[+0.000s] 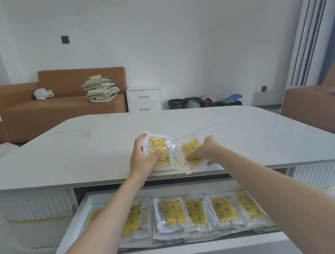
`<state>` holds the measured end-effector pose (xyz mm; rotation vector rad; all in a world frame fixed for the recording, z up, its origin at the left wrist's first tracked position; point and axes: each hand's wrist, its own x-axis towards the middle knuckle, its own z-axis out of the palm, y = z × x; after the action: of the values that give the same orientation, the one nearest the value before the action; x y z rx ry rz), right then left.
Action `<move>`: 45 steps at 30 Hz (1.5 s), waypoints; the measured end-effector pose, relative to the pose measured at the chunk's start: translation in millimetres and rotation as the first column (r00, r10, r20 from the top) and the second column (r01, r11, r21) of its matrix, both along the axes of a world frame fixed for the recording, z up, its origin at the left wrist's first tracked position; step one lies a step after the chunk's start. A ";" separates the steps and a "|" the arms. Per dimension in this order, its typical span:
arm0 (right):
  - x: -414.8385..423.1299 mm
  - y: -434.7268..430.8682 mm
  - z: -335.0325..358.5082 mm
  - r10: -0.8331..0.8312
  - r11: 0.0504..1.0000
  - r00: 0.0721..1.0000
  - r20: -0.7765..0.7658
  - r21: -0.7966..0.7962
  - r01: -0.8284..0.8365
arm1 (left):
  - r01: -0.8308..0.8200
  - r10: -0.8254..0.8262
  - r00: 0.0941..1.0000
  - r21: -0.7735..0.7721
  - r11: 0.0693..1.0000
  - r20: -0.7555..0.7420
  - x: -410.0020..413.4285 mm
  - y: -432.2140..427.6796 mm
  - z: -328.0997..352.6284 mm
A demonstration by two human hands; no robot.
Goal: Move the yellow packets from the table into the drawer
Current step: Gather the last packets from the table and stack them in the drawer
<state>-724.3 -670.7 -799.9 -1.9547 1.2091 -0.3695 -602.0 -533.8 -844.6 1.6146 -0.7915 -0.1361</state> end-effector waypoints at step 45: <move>-162.9 -50.5 -86.5 -0.037 0.965 0.994 -0.099 0.255 0.061 | 0.408 -0.053 0.833 0.545 0.733 -0.551 -108.4 -54.9 -52.6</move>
<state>-887.2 -721.3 -886.5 -1.7360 1.2978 -0.1377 -710.4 -588.7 -897.2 1.9778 -0.5511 -1.0966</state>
